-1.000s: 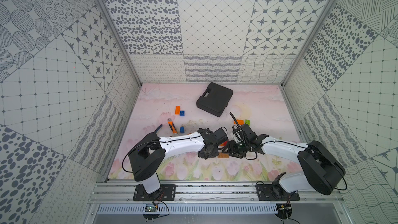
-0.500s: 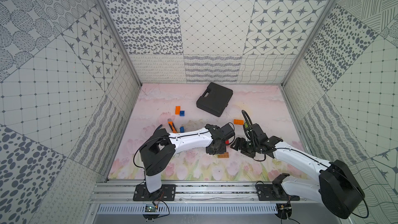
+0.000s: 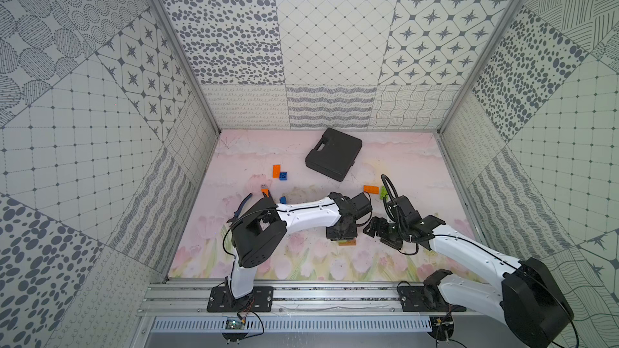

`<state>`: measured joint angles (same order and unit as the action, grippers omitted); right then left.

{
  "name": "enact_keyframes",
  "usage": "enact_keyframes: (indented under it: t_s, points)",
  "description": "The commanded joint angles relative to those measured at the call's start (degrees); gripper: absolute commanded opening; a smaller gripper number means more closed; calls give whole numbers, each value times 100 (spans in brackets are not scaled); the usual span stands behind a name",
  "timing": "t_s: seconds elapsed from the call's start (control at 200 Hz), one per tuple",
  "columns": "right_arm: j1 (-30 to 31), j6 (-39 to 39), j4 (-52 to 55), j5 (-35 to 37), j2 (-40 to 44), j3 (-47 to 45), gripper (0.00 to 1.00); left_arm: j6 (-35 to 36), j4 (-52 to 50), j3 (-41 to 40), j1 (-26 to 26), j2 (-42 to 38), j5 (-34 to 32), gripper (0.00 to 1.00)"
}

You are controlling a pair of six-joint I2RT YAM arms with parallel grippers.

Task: Assemble the number 5 with lego
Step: Assemble the lego brick with the lego brick.

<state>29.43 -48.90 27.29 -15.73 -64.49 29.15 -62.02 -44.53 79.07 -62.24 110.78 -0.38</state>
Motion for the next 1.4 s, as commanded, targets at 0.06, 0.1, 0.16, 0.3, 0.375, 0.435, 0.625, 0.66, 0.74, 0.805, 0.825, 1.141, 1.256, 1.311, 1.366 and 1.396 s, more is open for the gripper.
enact_keyframes:
  t_s: [0.06,0.1,0.16,0.3,0.375,0.435,0.625,0.66,0.74,0.805,0.825,1.141,1.256,1.311,1.366,1.396]
  points:
    - [-43,113,-99,-36,-1,-66,86,-283,-109,-84,-25,158,73,24]
    - [-47,118,-107,-55,-19,-82,86,-282,-120,-68,-34,173,81,25]
    - [-51,136,-109,-72,-50,-85,86,-345,-220,-55,-35,206,39,25]
    - [-60,110,-162,-71,-90,-121,87,-460,-282,-105,-80,198,41,25]
    - [-60,108,-196,-81,-114,-127,87,-471,-341,-63,-111,207,-11,25]
    - [-60,116,-206,-90,-141,-125,88,-490,-355,-71,-131,216,-38,25]
    - [-60,97,-206,-90,-151,-159,88,-671,-500,-202,-207,-30,-449,22]
    - [-60,95,-217,-89,-137,-175,88,-675,-495,-223,-206,5,-480,22]
    - [-60,86,-228,-71,-134,-190,88,-667,-450,-184,-202,218,-355,22]
    - [-60,68,-226,-79,-126,-199,89,-684,-443,-153,-224,392,-264,22]
    - [-60,54,-238,-89,-121,-209,89,-703,-439,-161,-223,434,-259,22]
    - [-95,92,-110,131,-93,-181,91,-1000,-238,-714,-182,875,-53,21]
    - [-139,35,-161,205,-79,-218,92,-946,-427,-639,-144,1155,-152,21]
    - [-157,12,-170,232,-66,-212,92,-909,-388,-638,-101,1229,-97,20]
    - [-174,4,-181,217,-55,-201,92,-852,-347,-625,-80,1202,-101,19]
    - [-185,-4,-171,212,-47,-190,92,-829,-355,-614,-78,1142,-160,20]
